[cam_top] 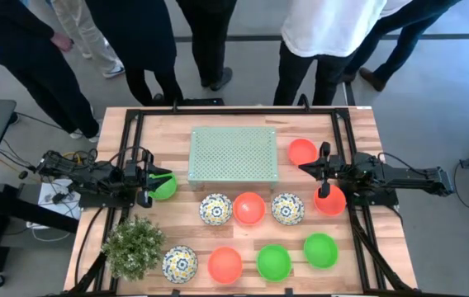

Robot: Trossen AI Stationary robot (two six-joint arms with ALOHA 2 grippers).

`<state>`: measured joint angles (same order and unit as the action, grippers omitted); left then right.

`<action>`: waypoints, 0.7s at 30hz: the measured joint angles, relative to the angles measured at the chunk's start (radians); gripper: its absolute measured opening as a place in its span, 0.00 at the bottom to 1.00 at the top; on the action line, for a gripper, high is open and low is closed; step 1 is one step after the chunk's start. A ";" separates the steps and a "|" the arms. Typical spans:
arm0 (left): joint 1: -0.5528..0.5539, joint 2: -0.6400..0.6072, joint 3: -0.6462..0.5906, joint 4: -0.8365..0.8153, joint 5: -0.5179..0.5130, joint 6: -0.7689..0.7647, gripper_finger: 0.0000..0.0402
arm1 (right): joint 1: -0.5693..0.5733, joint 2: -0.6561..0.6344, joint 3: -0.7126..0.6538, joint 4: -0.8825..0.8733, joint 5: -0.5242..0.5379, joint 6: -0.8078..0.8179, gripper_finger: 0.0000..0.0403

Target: Pick & Place Mini bowls

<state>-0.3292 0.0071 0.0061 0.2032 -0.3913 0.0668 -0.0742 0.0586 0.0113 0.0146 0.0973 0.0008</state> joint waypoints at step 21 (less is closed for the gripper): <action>0.000 0.000 0.000 0.000 0.000 0.032 0.21 | 0.000 0.000 0.000 0.000 0.000 -0.009 0.00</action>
<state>-0.3294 0.0074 0.0063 0.2035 -0.3914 0.0985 -0.0742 0.0586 0.0113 0.0143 0.0975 -0.0086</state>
